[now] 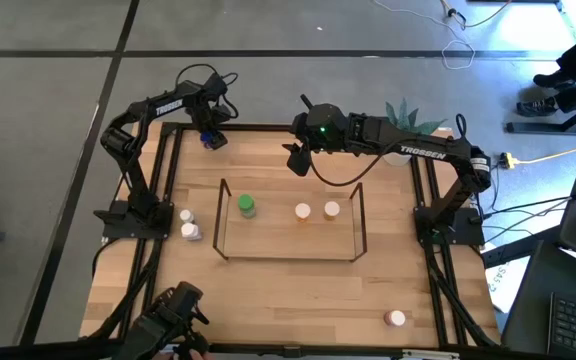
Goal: Pick and place medicine bottles onto shelf by color
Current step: Put the blue pill bottle on the shelf
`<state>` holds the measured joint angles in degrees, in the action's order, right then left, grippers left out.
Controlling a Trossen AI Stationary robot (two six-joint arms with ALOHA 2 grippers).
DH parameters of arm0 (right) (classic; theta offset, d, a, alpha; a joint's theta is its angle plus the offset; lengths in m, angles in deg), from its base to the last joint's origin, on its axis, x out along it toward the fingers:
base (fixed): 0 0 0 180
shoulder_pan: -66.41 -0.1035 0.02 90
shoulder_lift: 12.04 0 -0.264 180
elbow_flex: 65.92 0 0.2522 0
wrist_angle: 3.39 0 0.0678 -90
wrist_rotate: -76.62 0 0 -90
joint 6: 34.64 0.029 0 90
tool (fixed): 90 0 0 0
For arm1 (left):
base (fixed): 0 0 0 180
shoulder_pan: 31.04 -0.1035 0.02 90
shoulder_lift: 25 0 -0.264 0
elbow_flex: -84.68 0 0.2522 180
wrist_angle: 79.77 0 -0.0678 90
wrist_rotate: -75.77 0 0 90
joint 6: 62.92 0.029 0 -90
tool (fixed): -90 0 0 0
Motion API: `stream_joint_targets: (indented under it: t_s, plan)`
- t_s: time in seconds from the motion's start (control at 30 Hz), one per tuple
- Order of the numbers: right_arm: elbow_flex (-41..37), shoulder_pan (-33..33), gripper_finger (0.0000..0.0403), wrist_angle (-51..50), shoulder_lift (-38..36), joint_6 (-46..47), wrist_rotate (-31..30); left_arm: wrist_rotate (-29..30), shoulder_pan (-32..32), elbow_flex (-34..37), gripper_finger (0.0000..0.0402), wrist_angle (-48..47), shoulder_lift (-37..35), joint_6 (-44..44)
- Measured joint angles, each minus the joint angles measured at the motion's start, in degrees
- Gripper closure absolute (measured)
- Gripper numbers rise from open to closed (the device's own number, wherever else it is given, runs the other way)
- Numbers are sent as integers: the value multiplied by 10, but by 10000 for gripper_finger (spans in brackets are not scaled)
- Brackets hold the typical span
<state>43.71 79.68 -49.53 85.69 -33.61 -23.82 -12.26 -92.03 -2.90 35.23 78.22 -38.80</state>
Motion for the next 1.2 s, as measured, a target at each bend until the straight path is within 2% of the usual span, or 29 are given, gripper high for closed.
stream_joint_targets:
  t_s: [0.4, 0.93, 1.2]
  plan:
    - [0, 0, 189, 0, 0, 0, 0, 20, 4, 0, 77, 1, 0, -5]
    - [0, 0, 189, 0, 0, 0, 0, 13, -9, 1, 154, 7, 0, -9]
    - [0, 0, 189, 0, 0, 0, 0, -1, -11, 24, 190, 20, 0, -6]
